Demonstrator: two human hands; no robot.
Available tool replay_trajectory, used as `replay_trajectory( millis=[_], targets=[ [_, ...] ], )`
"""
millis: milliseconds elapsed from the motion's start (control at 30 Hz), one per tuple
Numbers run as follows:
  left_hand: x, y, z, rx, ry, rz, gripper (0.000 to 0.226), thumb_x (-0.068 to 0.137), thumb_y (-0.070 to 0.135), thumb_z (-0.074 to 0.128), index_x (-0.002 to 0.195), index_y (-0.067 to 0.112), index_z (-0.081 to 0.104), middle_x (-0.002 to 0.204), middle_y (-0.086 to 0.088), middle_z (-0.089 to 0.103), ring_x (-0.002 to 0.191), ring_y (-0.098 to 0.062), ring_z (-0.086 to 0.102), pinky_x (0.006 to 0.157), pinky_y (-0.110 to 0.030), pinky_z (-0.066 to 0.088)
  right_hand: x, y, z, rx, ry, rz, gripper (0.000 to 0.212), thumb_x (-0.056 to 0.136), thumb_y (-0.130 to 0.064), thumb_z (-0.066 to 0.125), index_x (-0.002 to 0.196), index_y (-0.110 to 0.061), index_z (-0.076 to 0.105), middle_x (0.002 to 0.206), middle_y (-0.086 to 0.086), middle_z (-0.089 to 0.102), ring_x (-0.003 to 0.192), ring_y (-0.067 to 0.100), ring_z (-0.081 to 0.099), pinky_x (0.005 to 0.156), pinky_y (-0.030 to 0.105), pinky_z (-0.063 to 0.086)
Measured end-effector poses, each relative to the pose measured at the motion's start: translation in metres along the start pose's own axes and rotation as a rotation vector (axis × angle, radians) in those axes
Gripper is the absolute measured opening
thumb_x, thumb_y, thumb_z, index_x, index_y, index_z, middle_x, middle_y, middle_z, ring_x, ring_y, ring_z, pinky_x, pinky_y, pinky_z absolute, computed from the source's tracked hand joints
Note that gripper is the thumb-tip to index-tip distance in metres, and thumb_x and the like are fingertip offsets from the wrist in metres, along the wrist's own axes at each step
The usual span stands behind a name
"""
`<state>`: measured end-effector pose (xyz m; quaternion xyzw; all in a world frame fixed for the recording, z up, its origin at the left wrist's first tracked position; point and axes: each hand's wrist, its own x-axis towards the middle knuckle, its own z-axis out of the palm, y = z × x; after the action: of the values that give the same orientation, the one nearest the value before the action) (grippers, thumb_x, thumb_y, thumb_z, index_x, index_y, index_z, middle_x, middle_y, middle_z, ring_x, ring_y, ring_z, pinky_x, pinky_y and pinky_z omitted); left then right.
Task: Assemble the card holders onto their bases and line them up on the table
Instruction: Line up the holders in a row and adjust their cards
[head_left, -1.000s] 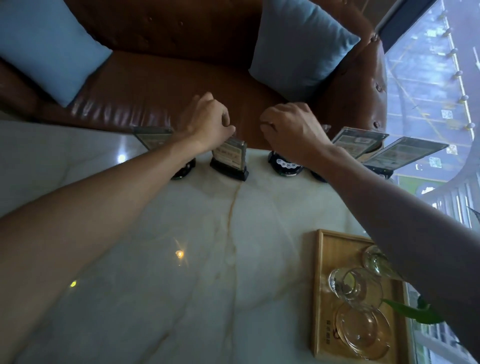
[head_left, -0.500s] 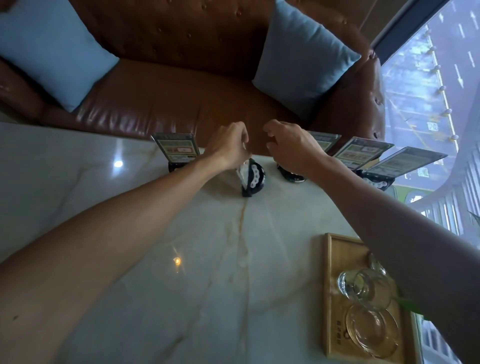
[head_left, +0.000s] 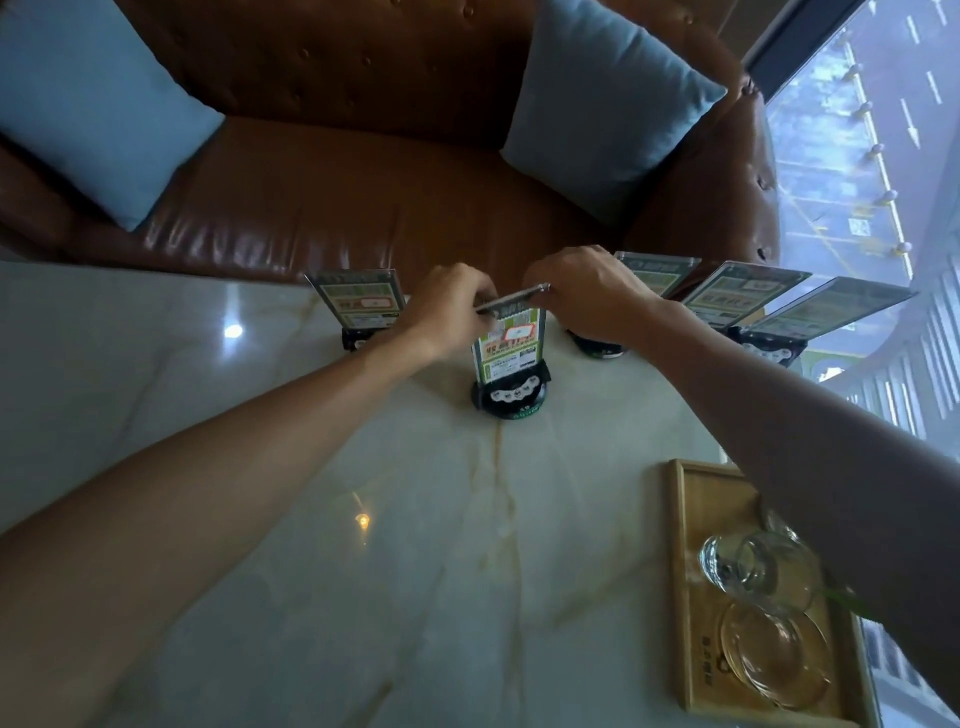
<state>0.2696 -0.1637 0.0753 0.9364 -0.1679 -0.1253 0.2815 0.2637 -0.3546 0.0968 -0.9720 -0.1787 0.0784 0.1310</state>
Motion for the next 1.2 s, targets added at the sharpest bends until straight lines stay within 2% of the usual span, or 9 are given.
replay_trajectory(
  millis=[67,267,400,700,900,1067,1200],
  targets=[
    [0.005,0.0,-0.002,-0.005,0.042,0.017,0.015,0.081,0.013,0.079,0.096,0.017,0.078,0.089,-0.002,0.076,0.078,-0.013,0.064,0.065,-0.023,0.042,0.002,0.002,-0.003,0.004,0.008,0.016,0.013,0.092,-0.02,0.061,0.097,-0.021,0.073,0.092,0.005,0.074,0.086,0.03,0.065,0.074,0.037,0.05],
    [0.028,0.006,-0.003,-0.004,0.108,0.067,0.016,0.084,0.019,0.078,0.1,0.02,0.078,0.095,0.002,0.076,0.085,-0.014,0.067,0.078,-0.032,0.054,0.006,0.012,-0.014,-0.062,0.052,0.031,0.02,0.089,-0.017,0.059,0.101,-0.02,0.075,0.095,0.007,0.075,0.091,0.033,0.065,0.083,0.041,0.05],
    [0.044,0.01,0.0,-0.01,0.127,0.084,0.016,0.087,0.015,0.073,0.101,0.021,0.078,0.094,0.003,0.076,0.084,-0.012,0.066,0.075,-0.029,0.053,0.009,0.02,-0.02,-0.086,0.061,0.072,0.02,0.089,-0.017,0.058,0.1,-0.018,0.074,0.097,0.007,0.074,0.092,0.032,0.065,0.083,0.043,0.05],
    [0.058,0.016,0.01,-0.026,0.137,0.124,0.018,0.087,0.013,0.072,0.101,0.022,0.079,0.093,0.004,0.077,0.079,-0.003,0.061,0.068,-0.017,0.042,0.001,0.033,-0.026,-0.101,0.081,0.077,0.021,0.091,-0.022,0.06,0.101,-0.023,0.077,0.092,0.007,0.076,0.088,0.032,0.066,0.081,0.04,0.051],
    [0.063,0.021,0.01,-0.02,0.128,0.155,0.018,0.086,0.011,0.071,0.099,0.021,0.079,0.093,0.002,0.077,0.082,-0.009,0.066,0.072,-0.022,0.047,-0.002,0.037,-0.026,-0.104,0.072,0.106,0.023,0.088,-0.018,0.058,0.099,-0.025,0.077,0.088,0.006,0.076,0.085,0.032,0.066,0.08,0.038,0.051],
    [0.065,0.019,0.014,-0.019,0.121,0.153,0.018,0.086,0.011,0.072,0.099,0.02,0.079,0.094,0.002,0.077,0.08,-0.008,0.062,0.071,-0.021,0.044,-0.004,0.039,-0.023,-0.082,0.05,0.145,0.023,0.088,-0.015,0.059,0.1,-0.024,0.076,0.089,0.005,0.075,0.083,0.03,0.065,0.077,0.038,0.052],
    [0.068,0.016,0.012,-0.012,0.098,0.145,0.017,0.085,0.011,0.073,0.097,0.021,0.079,0.093,0.003,0.076,0.081,-0.01,0.063,0.071,-0.024,0.048,-0.002,0.038,-0.022,-0.077,0.043,0.149,0.024,0.088,-0.013,0.056,0.097,-0.023,0.076,0.09,0.005,0.074,0.083,0.03,0.064,0.076,0.04,0.052]
  ],
)
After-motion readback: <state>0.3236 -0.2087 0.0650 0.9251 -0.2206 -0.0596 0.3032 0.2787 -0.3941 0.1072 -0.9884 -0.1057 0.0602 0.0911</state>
